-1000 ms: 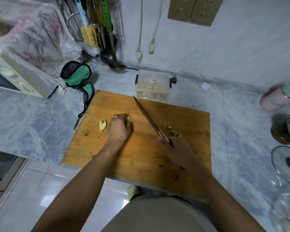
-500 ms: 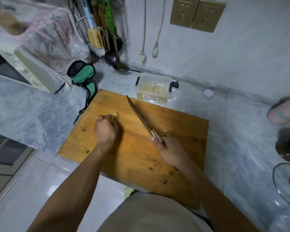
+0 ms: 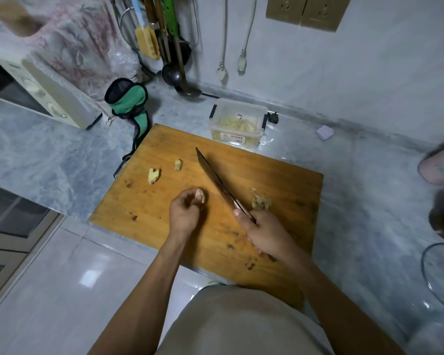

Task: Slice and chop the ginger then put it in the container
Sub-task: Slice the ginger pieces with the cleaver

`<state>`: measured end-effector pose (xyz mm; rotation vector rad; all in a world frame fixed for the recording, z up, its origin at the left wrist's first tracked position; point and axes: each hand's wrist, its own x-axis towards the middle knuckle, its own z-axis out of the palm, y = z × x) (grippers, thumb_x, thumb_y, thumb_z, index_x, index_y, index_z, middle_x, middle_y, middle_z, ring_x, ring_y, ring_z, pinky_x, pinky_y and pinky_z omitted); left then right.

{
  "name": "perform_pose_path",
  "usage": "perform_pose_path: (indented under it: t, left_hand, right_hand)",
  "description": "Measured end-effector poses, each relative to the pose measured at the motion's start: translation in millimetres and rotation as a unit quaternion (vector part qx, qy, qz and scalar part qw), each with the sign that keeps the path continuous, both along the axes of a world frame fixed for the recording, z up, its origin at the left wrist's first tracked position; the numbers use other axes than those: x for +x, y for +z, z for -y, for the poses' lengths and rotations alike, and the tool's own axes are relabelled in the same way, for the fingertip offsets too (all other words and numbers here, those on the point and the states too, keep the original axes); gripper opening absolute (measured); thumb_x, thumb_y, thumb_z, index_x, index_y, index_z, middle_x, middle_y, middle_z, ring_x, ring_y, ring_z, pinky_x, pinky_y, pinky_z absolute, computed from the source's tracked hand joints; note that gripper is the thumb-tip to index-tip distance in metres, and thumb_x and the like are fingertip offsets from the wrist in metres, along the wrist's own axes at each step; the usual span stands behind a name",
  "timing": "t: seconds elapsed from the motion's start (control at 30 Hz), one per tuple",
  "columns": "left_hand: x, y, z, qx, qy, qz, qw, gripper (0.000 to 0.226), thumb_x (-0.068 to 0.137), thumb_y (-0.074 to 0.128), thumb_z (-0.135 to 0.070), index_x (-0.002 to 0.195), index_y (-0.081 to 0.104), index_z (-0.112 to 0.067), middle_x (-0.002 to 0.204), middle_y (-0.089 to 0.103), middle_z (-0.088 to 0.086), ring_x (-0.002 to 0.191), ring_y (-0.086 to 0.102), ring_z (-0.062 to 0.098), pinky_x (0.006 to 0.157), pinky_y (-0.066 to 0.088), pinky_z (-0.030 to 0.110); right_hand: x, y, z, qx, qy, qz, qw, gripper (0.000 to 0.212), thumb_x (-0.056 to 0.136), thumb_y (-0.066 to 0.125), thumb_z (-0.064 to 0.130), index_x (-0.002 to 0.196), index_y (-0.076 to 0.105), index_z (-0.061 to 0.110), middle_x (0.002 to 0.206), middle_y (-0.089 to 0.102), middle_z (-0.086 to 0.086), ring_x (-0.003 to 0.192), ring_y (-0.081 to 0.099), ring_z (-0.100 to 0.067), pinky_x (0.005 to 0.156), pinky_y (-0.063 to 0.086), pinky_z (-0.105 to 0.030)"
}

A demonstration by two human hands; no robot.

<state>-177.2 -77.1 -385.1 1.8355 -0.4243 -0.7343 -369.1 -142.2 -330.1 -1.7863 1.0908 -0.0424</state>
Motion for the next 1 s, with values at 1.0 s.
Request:
perform_pose_path:
  t: [1.0]
  left_hand:
    - [-14.0, -8.2, -22.7, 0.033, -0.078, 0.159, 0.984, 0.036, 0.088, 0.061, 0.004, 0.119, 0.070, -0.010, 0.117, 0.071, 0.003, 0.106, 0.064, 0.014, 0.097, 0.044, 0.016]
  right_hand:
    - [-4.8, -7.0, -18.7, 0.052, -0.006, 0.002, 0.999, 0.060, 0.104, 0.040, 0.054, 0.079, 0.061, 0.004, 0.052, 0.049, 0.004, 0.042, 0.046, -0.004, 0.054, 0.039, -0.030]
